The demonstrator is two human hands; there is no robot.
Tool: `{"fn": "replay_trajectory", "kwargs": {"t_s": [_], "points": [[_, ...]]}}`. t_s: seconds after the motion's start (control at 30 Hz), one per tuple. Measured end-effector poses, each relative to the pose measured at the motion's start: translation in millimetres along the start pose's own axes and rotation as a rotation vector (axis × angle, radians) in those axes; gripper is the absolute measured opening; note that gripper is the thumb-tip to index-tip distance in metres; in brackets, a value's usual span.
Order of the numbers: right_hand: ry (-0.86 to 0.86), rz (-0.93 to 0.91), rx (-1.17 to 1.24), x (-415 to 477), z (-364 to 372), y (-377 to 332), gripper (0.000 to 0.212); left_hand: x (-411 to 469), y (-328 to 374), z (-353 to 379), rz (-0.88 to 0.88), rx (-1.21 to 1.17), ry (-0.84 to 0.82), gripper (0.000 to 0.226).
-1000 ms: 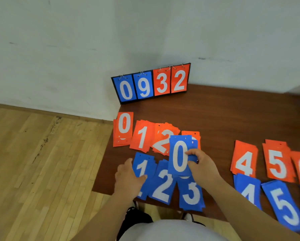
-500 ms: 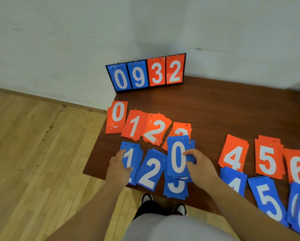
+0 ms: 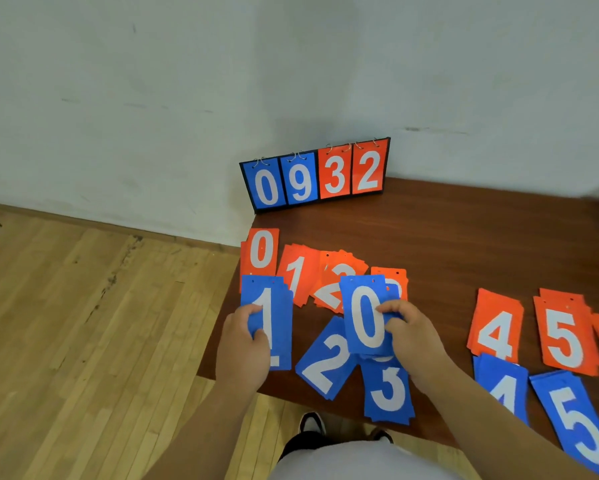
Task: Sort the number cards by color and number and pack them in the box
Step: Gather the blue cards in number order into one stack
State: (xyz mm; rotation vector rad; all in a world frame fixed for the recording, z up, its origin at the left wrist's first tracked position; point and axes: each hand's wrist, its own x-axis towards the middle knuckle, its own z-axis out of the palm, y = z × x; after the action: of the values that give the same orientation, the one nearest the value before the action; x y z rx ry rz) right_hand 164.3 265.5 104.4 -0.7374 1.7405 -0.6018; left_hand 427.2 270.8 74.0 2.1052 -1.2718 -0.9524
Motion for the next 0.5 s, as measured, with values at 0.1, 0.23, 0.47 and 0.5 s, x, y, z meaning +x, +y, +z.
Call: {"fn": "replay_trajectory", "kwargs": {"t_s": [0.1, 0.23, 0.47, 0.5], "points": [[-0.038, 0.160, 0.519, -8, 6, -15, 0.033, -5, 15, 1, 0.021, -0.151, -0.111, 0.035], [-0.117, 0.072, 0.613, -22, 13, -28, 0.034, -14, 35, 9, 0.053, -0.384, -0.249, 0.034], [0.027, -0.083, 0.079, -27, 28, -10, 0.036, -29, 58, 23, 0.221, -0.458, -0.375, 0.034], [0.025, -0.085, 0.090, -28, 30, -7, 0.032, -31, 61, 24, 0.253, -0.465, -0.408, 0.030]]}}
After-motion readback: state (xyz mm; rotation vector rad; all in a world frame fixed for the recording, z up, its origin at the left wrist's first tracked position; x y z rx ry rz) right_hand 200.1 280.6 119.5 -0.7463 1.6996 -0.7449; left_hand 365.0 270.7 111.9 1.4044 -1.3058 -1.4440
